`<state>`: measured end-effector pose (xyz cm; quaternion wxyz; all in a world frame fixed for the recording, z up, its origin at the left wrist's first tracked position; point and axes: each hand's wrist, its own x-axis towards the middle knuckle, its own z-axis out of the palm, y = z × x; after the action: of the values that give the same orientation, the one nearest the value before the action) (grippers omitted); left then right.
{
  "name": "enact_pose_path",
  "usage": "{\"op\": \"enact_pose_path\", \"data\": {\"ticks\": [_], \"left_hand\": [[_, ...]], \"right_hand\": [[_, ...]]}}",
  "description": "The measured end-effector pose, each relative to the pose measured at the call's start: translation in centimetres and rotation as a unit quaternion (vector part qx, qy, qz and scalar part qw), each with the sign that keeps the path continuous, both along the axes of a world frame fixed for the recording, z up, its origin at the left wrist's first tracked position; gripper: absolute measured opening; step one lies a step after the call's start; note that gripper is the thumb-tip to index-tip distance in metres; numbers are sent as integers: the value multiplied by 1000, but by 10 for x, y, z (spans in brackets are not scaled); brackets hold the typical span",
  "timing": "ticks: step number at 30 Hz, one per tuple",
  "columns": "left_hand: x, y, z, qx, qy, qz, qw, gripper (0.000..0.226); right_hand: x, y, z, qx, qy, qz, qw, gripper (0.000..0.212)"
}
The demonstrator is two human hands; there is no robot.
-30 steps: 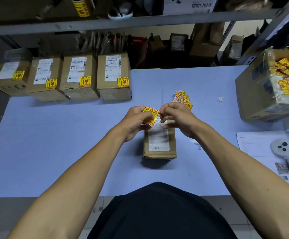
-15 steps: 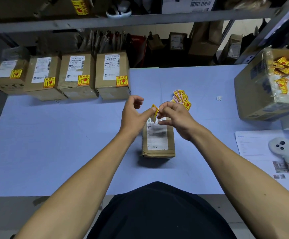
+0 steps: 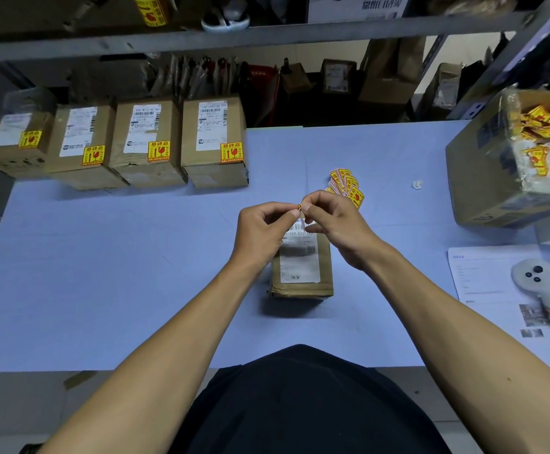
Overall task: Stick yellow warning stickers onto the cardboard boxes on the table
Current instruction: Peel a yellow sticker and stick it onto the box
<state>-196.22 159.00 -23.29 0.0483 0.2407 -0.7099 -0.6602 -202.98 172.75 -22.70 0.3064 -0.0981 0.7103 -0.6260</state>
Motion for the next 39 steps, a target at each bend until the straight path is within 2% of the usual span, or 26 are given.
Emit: {"op": "enact_pose_path", "data": {"ticks": [6, 9, 17, 21, 26, 32, 39], "left_hand": [[0, -3, 2, -37, 15, -33, 999, 15], [-1, -3, 3, -63, 18, -40, 997, 10], [-3, -8, 8, -181, 12, -86, 980, 14], [-5, -8, 9, -207, 11, -82, 975, 13], [-7, -4, 9, -171, -6, -56, 984, 14], [-8, 5, 2, -132, -38, -41, 990, 17], [-17, 16, -9, 21, -103, 48, 993, 23]], "right_hand": [[3, 2, -1, 10, 21, 0, 1000, 16], [4, 1, -2, 25, 45, -4, 999, 16], [7, -1, -5, 69, 128, -5, 989, 14], [7, -4, -5, 81, 140, -11, 987, 14], [7, -7, -5, 97, 141, -13, 985, 18], [8, -6, -12, 114, 105, -16, 988, 11], [7, 19, -22, 150, 56, -77, 984, 18]]}}
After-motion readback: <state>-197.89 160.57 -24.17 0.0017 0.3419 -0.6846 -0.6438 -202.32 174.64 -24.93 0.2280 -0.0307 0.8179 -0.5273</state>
